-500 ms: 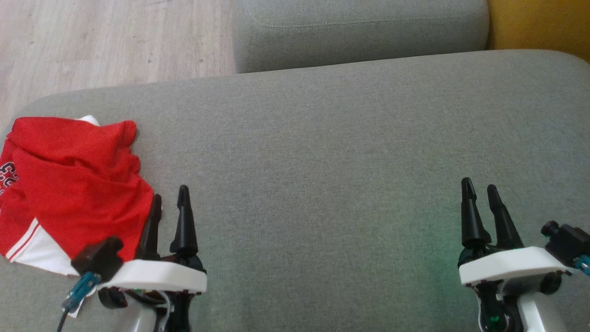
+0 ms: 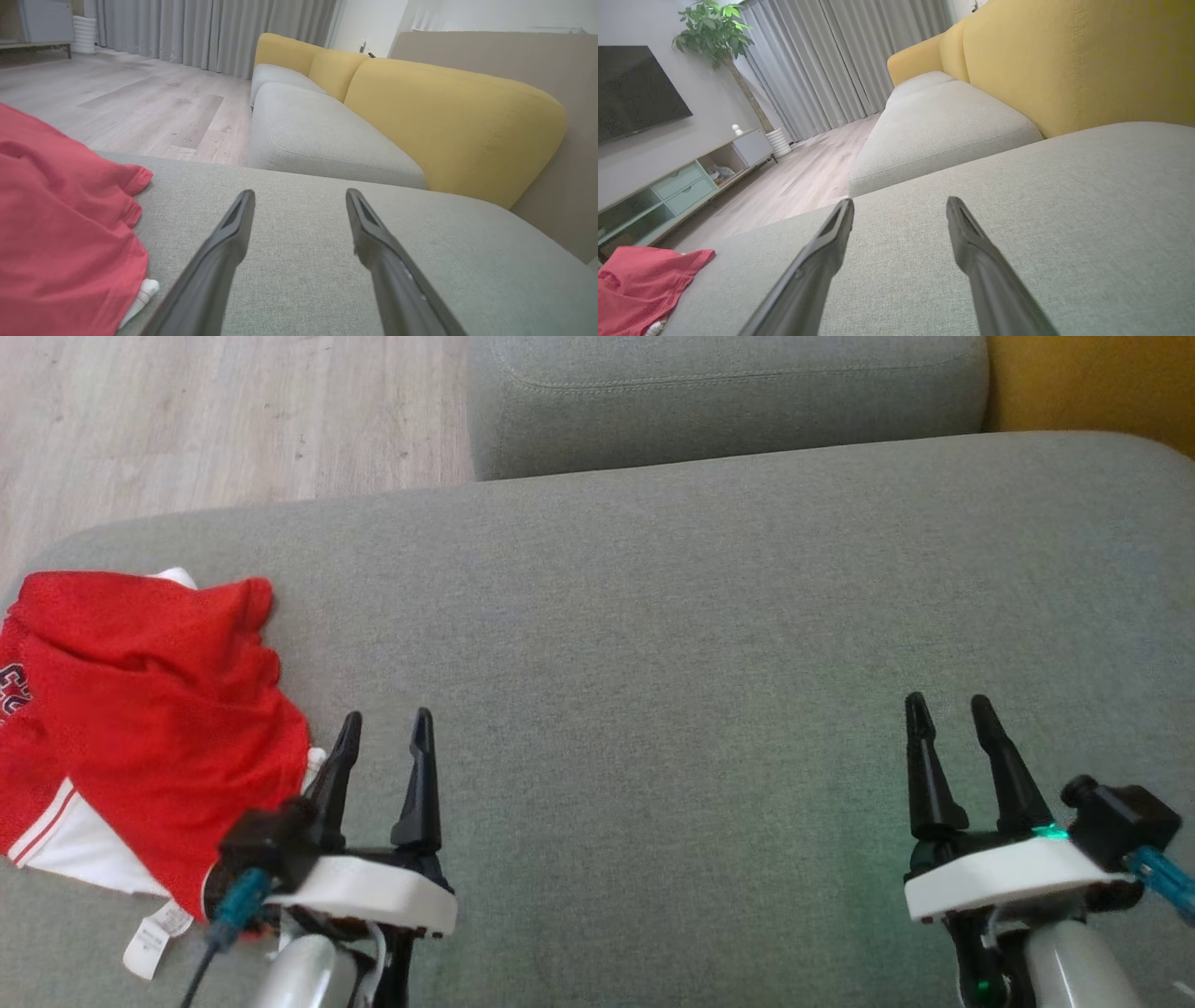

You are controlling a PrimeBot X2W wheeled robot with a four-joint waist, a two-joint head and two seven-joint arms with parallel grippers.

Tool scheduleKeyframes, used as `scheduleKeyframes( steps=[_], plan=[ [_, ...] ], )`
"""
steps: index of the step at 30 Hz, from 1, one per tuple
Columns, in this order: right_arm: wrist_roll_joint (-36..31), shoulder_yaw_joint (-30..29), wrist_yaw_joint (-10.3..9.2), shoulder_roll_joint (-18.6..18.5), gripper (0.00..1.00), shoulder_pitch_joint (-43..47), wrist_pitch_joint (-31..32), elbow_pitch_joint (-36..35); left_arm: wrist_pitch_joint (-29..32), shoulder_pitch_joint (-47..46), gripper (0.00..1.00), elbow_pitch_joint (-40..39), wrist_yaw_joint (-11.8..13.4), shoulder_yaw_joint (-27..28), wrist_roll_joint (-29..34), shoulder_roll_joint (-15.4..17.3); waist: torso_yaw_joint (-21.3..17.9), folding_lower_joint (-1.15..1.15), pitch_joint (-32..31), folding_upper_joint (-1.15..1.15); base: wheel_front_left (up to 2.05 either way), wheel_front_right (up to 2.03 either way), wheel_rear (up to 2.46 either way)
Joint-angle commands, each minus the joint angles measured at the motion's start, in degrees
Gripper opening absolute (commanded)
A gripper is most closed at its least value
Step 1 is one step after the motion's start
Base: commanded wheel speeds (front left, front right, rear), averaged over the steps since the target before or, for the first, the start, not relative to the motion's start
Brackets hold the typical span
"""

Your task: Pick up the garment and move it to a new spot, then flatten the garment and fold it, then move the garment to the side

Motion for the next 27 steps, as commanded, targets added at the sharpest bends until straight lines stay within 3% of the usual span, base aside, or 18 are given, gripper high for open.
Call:
scheduleKeyframes(
  steps=[1, 20, 24, 27],
  plan=[
    [-2.84, 1.31, -0.03, -0.42, 1.00, -3.05, -1.13, -2.61, -1.06, -3.53, 1.00, -1.40, 1.13, 0.01, 2.51, 1.34, 0.04, 0.00, 0.04, 0.00, 0.00, 0.00, 0.00],
    [-18.02, 3.82, -0.04, -0.48, 1.00, -3.12, -4.19, -4.38, -4.11, -7.29, 1.00, 3.04, 8.34, -7.74, 14.14, 4.16, 0.15, 0.00, 0.30, 0.00, 0.00, 0.00, 0.00],
    [-19.41, 3.79, -0.04, -0.50, 1.00, -2.94, -4.87, -4.57, -4.79, -6.95, 1.00, 1.69, 9.02, -6.81, 12.86, 3.04, 0.27, 0.00, 0.43, 0.00, 0.00, 0.00, 0.00],
    [-17.28, 3.26, -0.04, -0.51, 1.00, -2.49, -5.38, -4.41, -5.30, -6.10, 1.00, 0.50, 8.15, -5.25, 11.76, 2.19, 0.39, 0.00, 0.51, 0.00, 0.00, 0.00, 0.00]
  ],
)
